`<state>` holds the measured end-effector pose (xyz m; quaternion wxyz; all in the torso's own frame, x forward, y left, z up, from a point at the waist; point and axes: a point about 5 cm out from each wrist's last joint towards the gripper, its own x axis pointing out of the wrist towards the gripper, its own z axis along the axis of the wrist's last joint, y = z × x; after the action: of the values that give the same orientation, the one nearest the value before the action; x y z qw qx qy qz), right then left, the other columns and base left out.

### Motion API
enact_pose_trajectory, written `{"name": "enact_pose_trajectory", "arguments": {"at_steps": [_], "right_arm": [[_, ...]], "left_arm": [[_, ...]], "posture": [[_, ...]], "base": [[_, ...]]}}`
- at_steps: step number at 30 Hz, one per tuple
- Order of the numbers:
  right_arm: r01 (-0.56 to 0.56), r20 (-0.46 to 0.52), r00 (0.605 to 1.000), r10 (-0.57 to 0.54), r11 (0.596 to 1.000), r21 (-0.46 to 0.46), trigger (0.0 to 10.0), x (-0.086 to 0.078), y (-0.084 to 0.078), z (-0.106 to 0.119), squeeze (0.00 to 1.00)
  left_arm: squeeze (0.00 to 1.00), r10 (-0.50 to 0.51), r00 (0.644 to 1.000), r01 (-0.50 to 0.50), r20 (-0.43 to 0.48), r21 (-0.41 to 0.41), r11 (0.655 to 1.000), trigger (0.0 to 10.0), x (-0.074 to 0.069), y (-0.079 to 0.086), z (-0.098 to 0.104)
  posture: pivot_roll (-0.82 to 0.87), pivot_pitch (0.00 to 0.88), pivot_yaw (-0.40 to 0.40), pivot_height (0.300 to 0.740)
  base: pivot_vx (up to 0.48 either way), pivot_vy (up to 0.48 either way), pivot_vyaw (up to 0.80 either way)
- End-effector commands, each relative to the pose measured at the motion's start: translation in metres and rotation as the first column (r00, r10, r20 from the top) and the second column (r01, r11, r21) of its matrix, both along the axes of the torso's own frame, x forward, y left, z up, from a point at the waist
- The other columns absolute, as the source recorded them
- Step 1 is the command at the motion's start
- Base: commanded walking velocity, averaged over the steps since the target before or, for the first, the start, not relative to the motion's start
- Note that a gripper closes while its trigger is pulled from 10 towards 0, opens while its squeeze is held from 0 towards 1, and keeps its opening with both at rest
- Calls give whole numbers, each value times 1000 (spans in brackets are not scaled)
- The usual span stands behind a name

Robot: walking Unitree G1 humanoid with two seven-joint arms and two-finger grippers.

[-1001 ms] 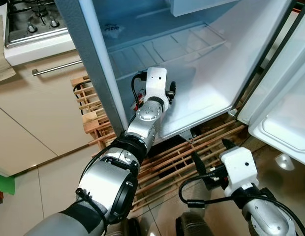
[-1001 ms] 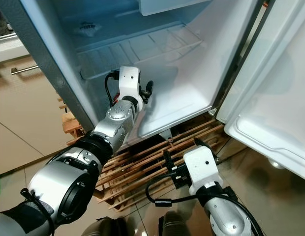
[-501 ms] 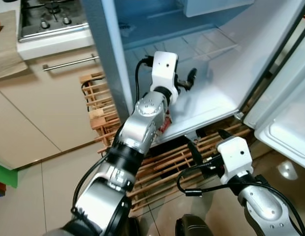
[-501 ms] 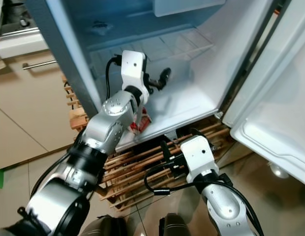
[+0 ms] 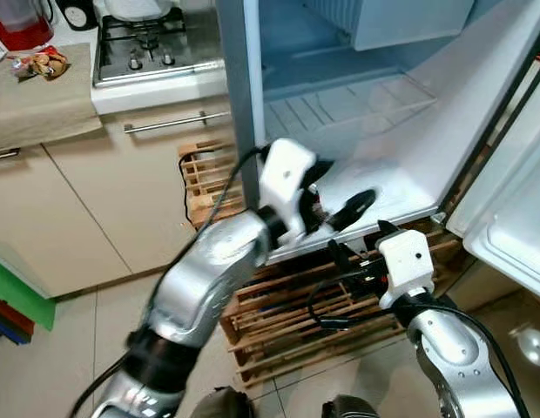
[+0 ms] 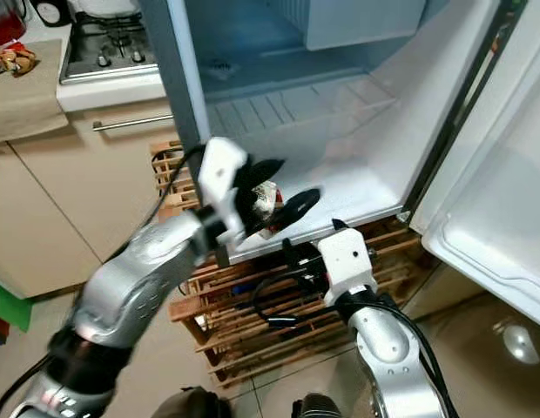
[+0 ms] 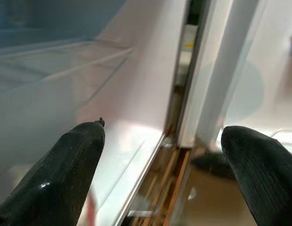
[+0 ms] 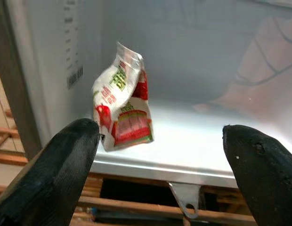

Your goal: Restocking fridge

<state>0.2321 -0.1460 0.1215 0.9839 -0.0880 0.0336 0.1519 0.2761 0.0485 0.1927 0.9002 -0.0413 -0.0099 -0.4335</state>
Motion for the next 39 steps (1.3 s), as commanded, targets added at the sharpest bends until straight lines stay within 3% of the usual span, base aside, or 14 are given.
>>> {"name": "enact_pose_trajectory", "arguments": {"at_steps": [1, 6, 8, 13, 16, 17, 18, 23, 24, 27, 29, 31, 35, 39], "right_arm": [[23, 10, 1000, -24, 1000, 16, 10000, 5, -4, 1, 71], [64, 5, 998, -65, 997, 44, 10000, 17, -11, -1, 71], [99, 1, 995, -100, 993, 67, 10000, 23, -15, -1, 67], [136, 6, 991, -137, 988, 73, 10000, 27, -21, -1, 67], [153, 2, 988, -153, 985, 75, 10000, 29, -24, -3, 63], [144, -2, 989, -145, 987, 76, 10000, 31, -23, -5, 67], [144, -2, 989, -145, 987, 76, 10000, 31, -23, -5, 67], [122, 4, 992, -123, 990, 69, 10000, 34, -18, -5, 63], [121, 8, 993, -122, 990, 70, 10000, 37, -17, -5, 63], [125, 21, 992, -127, 989, 79, 10000, 41, -13, -5, 59], [132, 28, 991, -135, 987, 87, 10000, 44, -10, -5, 63], [146, 26, 989, -149, 985, 92, 10000, 46, -9, -6, 67], [136, 21, 990, -139, 987, 88, 10000, 47, -2, -8, 67], [281, 0, 960, -282, 958, -56, 10000, 64, -7, -22, 35]], "left_arm": [[0, -3, 999, 3, 31, 6, 1000, 10000, -3, 5, 6], [0, 6, 998, -9, 59, 51, 999, 10000, -18, 38, -2], [0, 98, 995, -98, 23, 3, 995, 10000, -24, 61, -7], [0, 266, 963, -269, -45, -84, 959, 10000, -35, 86, -17], [0, 458, 882, -468, -113, -92, 879, 10000, -45, 104, -35], [0, 548, 822, -560, -156, -51, 827, 10000, -39, 111, -44], [0, 548, 822, -560, -156, -51, 827, 10000, -39, 111, -44], [0, 658, 730, -669, -183, 0, 743, 10000, -25, 126, -54], [0, 728, 654, -738, -207, 41, 674, 10000, -21, 137, -64], [0, 797, 554, -804, -239, 95, 587, 10000, -18, 151, -74], [0, 795, 559, -801, -234, 92, 591, 10000, -12, 151, -72], [0, 764, 614, -768, -196, 72, 636, 10000, -5, 144, -63], [0, 749, 635, -755, -188, 57, 654, 10000, 3, 143, -58], [0, 725, 669, -728, -165, 57, 684, 10000, 11, 140, -51]], "posture": [[-89, 0, 31, 711], [-50, 0, 21, 711], [-39, 0, 25, 711], [-16, 0, 20, 711], [-8, 0, 6, 711], [-4, 0, 0, 711], [-4, 0, 0, 711], [1, 0, -1, 711], [-2, 0, 8, 711], [-9, 0, 45, 711], [-13, 0, 64, 711], [-16, 0, 72, 711], [-29, 0, 105, 711], [-7, 0, 124, 711]], "base": [[0, 0, 0], [0, 0, 0], [0, 0, 0], [0, 0, 0], [0, 0, 0], [0, 0, 0], [0, 0, 0], [0, 0, 0], [0, 0, 0], [0, 0, 0], [0, 0, 0], [0, 0, 0], [0, 0, 0], [0, 0, 0]]}}
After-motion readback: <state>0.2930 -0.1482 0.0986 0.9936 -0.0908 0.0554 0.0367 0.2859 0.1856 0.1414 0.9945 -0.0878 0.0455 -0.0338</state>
